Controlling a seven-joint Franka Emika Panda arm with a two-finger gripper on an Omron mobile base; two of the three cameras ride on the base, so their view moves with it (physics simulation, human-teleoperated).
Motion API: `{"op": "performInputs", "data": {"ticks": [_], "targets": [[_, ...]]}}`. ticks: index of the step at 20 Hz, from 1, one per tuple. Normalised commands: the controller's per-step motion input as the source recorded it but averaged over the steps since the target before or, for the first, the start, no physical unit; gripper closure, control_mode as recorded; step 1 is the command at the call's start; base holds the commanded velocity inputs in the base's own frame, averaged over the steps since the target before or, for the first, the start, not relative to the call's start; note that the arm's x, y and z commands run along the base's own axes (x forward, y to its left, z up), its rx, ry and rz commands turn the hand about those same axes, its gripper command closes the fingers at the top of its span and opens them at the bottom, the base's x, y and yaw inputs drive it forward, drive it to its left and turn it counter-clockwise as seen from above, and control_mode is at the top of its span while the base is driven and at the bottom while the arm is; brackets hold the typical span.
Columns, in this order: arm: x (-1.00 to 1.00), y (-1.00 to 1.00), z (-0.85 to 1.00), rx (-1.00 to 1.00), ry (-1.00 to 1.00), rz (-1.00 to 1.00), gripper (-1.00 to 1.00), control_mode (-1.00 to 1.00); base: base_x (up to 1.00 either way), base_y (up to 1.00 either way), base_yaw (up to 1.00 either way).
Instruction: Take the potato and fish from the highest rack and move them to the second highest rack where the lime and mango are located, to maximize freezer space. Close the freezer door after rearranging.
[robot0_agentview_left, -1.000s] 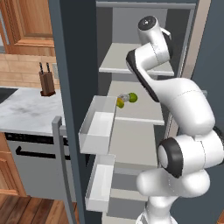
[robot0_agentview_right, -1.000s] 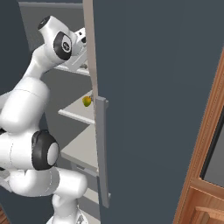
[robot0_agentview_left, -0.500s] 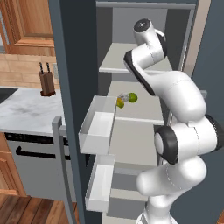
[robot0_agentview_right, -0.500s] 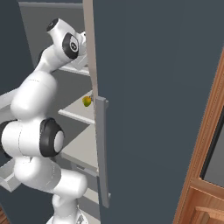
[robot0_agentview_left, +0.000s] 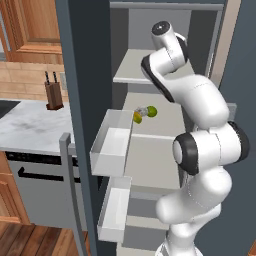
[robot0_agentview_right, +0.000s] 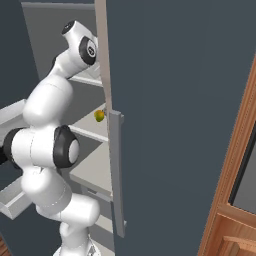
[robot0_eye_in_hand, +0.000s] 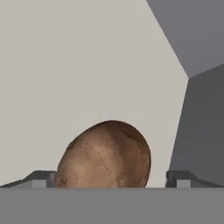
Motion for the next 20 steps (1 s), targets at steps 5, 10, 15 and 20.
{"op": "performInputs", "data": {"ticks": [5, 10, 15, 20], "targets": [[0.06, -0.05, -0.22, -0.01, 0.04, 0.00, -1.00, -1.00, 0.00, 0.00, 0.00], [0.00, -0.01, -0.40, -0.12, 0.06, 0.00, 1.00, -1.00, 0.00, 0.00, 0.00], [0.00, -0.01, -0.39, -0.13, 0.05, 0.00, 1.00, -1.00, 0.00, 0.00, 0.00], [-0.05, 0.00, -0.26, -0.04, 0.01, 0.00, 1.00, -1.00, 0.00, 0.00, 0.00]]}}
